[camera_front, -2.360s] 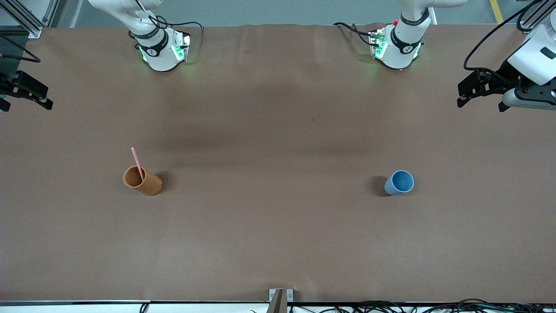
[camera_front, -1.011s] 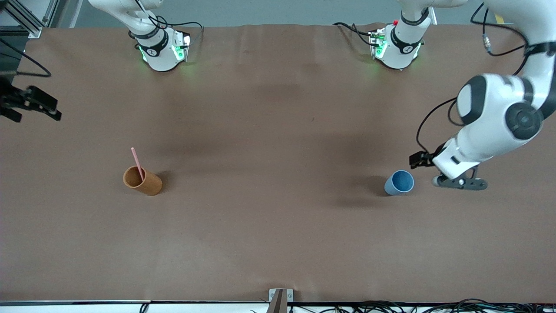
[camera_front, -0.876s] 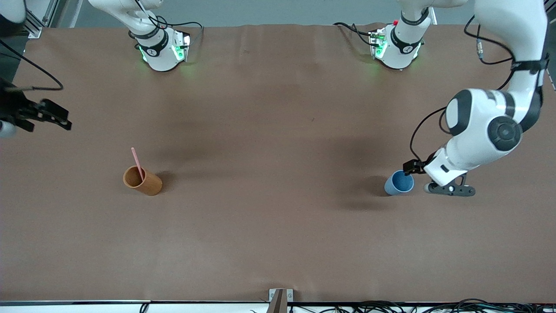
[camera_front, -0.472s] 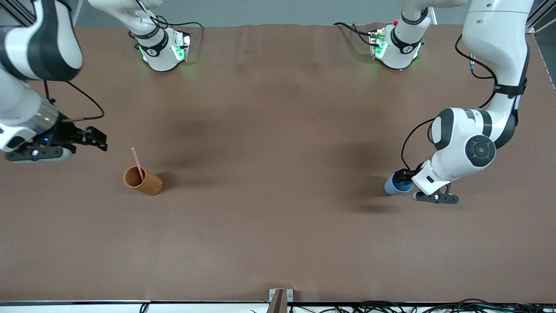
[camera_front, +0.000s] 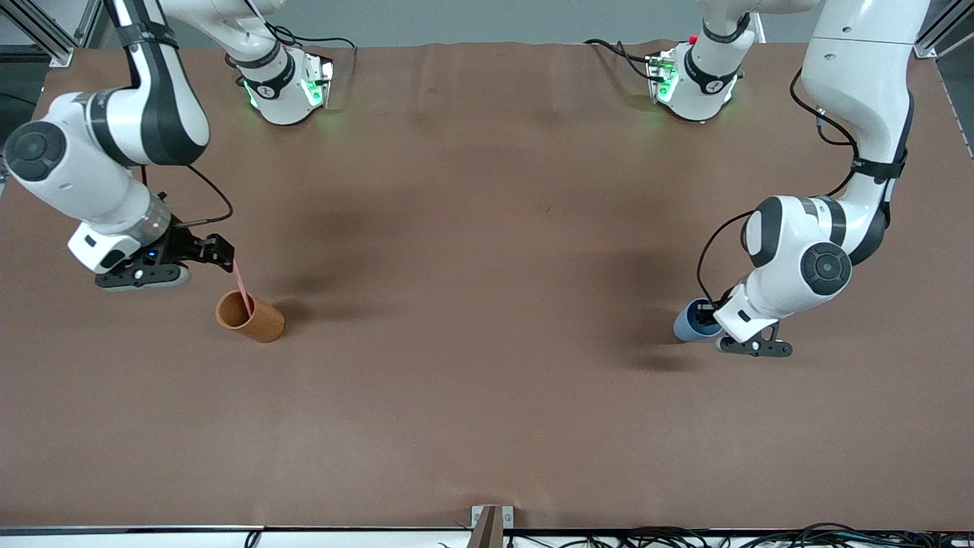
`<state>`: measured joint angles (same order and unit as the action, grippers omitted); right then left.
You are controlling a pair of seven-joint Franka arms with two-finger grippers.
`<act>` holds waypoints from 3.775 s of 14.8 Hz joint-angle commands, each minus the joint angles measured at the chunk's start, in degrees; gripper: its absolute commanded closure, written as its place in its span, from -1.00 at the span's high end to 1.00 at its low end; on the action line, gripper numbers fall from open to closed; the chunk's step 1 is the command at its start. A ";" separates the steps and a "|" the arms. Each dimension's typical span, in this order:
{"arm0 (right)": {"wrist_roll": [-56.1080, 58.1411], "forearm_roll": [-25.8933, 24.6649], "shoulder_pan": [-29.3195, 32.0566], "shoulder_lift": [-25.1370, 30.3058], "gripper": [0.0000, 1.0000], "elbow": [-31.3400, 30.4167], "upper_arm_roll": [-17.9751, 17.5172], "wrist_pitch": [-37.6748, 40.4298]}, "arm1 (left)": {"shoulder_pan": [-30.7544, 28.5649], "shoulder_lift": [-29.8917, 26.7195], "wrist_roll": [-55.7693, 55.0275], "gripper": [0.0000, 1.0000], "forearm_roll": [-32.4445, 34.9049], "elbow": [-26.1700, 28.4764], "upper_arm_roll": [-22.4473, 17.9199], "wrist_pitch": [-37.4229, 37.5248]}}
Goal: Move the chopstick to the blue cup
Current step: 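Grasp the pink chopstick with the right gripper while the left gripper grasps the blue cup, then slide the blue cup toward the table middle with the left gripper, then lift the chopstick from the orange cup while the left gripper withdraws, then carry the pink chopstick over the blue cup with the right gripper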
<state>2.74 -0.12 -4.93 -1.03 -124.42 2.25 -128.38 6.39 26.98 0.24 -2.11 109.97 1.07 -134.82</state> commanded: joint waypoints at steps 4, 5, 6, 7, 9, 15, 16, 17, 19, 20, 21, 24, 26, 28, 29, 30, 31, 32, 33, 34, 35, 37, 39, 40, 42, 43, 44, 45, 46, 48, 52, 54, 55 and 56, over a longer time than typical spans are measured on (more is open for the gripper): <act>-1.69 0.91 -1.22 1.91 0.40 -6.17 0.12 -5.64 | 0.56 -3.69 -12.93 -0.99 -0.44 -1.24 5.66 1.23; -1.77 0.91 -1.22 1.99 0.34 -6.88 0.12 -5.91 | 0.56 -4.65 -17.51 -0.99 0.08 -1.77 8.05 3.49; -1.77 0.91 -1.40 2.00 0.27 -7.23 0.12 -6.00 | 0.64 -5.09 -22.34 -0.99 0.87 -3.00 10.33 6.65; -1.77 0.91 -1.40 2.00 0.16 -7.32 0.12 -6.00 | 0.73 -4.83 -27.70 -0.99 2.01 -5.18 13.40 9.38; -1.77 0.91 -1.40 2.00 -0.06 -7.68 0.12 -5.92 | 1.87 -2.39 -40.79 -0.99 4.99 -9.50 18.94 11.51; -3.35 0.91 -1.40 2.00 -0.61 -7.24 0.03 -5.91 | 10.65 7.37 -65.96 -0.99 13.79 -17.67 25.21 11.51; -3.35 0.91 -1.40 2.00 -0.65 -7.06 0.03 -6.00 | 11.79 8.60 -67.81 -0.99 14.84 -18.38 25.21 11.51; -3.35 0.91 -1.40 2.00 -0.69 -6.63 0.03 -5.92 | 12.68 9.83 -69.48 -0.99 15.98 -18.82 25.21 11.34; -3.35 0.91 -1.31 2.00 -0.79 -6.62 0.03 -5.83 | 14.52 12.12 -73.09 -0.99 18.27 -20.49 25.30 10.81; -3.35 0.91 -1.31 2.00 -0.79 -6.62 0.03 -5.74 | 14.62 12.91 -73.37 -0.99 19.50 -20.59 25.30 10.72; -3.35 0.91 -1.31 2.00 -0.78 -6.62 0.03 -5.65 | 14.62 13.88 -73.46 -0.99 20.29 -20.67 25.30 10.20; -3.35 0.91 -1.40 2.00 -0.77 -6.71 0.03 -5.74 | 14.79 14.33 -75.04 -0.97 20.65 -20.67 25.38 8.88; -3.35 0.91 -1.40 1.91 -0.77 -6.80 0.03 -5.74 | 15.67 14.42 -76.26 -0.92 20.83 -20.50 25.38 7.04; -3.35 0.91 -1.40 1.82 -0.75 -6.80 0.03 -5.74 | 15.67 14.77 -76.44 -0.86 20.83 -20.41 25.38 5.89; -3.35 0.91 -1.31 1.82 -0.75 -6.80 0.12 -5.83 | 15.50 14.77 -76.44 -0.57 20.83 -20.32 25.38 5.54; -3.35 0.91 -1.23 1.73 -0.75 -6.80 0.12 -5.83 | 15.41 14.77 -75.92 -0.08 20.83 -20.15 25.38 5.36; -3.35 0.91 -1.14 1.73 -0.75 -6.80 0.12 -5.83 | 15.15 14.59 -75.40 0.58 20.92 -20.06 25.38 5.36; -3.35 0.91 -1.22 1.73 -0.76 -6.80 0.12 -5.74 | 15.15 14.33 -75.39 1.00 20.92 -19.89 25.38 5.36; -3.35 0.91 -1.14 1.73 -0.83 -6.71 0.12 -5.57 | 14.71 13.98 -75.30 1.00 20.92 -19.71 25.38 5.53; -3.53 0.91 -1.22 1.82 -0.90 -6.45 0.04 -5.39 | 14.36 12.85 -74.95 1.00 20.92 -19.71 25.38 5.88; -3.97 0.91 -1.14 1.82 -0.91 -5.31 0.12 -4.78 | 13.05 10.92 -73.91 1.00 20.92 -19.71 25.38 6.50; -4.15 0.91 -1.14 1.91 -0.92 -1.98 0.12 1.26 | 10.58 5.74 -68.57 1.00 19.87 -19.79 25.38 12.45; -4.41 0.91 -1.05 2.17 -0.92 1.01 0.12 6.19 | 7.86 0.73 -62.41 1.00 16.81 -19.62 24.69 14.15; -4.41 0.91 -0.87 2.26 -0.92 3.55 0.21 10.22 | 6.63 -1.38 -57.77 1.00 14.96 -19.62 23.38 15.54; -4.50 0.91 -0.78 2.08 -0.92 11.00 0.30 19.26 | 6.62 -6.65 -45.57 1.00 7.60 -19.62 16.55 20.98; -4.58 1.00 -0.87 2.00 -0.92 14.87 0.21 23.92 | 6.79 -9.29 -37.76 1.00 3.21 -19.62 12.59 23.53; -5.19 1.52 -0.87 2.00 -0.92 18.65 0.21 28.32 | 7.14 -11.58 -30.81 1.00 0.99 -19.62 9.07 27.03; -5.46 2.14 -0.87 2.08 -0.92 21.91 0.21 32.19 | 6.97 -13.69 -25.96 1.00 0.45 -19.71 6.95 30.11; -5.64 2.58 -0.96 2.00 -0.92 25.16 0.21 35.36 | 6.19 -15.62 -21.47 1.00 0.35 -19.71 6.06 32.23; -6.25 3.46 -1.40 2.08 -0.92 29.49 0.04 39.95 | 3.38 -20.55 -12.59 1.00 0.97 -19.18 5.43 37.85; -17.82 5.22 -8.05 2.00 -0.92 33.62 -0.05 40.93 | 2.05 -28.72 0.76 1.00 1.32 -19.36 2.37 47.44; -27.21 5.31 -14.55 1.12 -0.92 37.22 -0.05 40.67 | 2.05 -30.58 4.15 1.00 1.49 -19.36 1.74 48.60; -32.57 5.13 -17.72 -0.88 -0.92 39.15 -0.05 40.84 | 2.14 -30.06 2.93 1.00 1.93 -19.88 1.74 48.69; -36.62 5.30 -20.10 -2.82 -0.92 41.26 -0.05 40.67 | 2.14 -29.62 0.57 1.00 2.19 -20.32 1.83 48.69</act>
<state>-26.14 4.52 -20.31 0.52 -88.50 1.62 -88.34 8.31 -2.89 2.28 -0.64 88.99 2.68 -85.99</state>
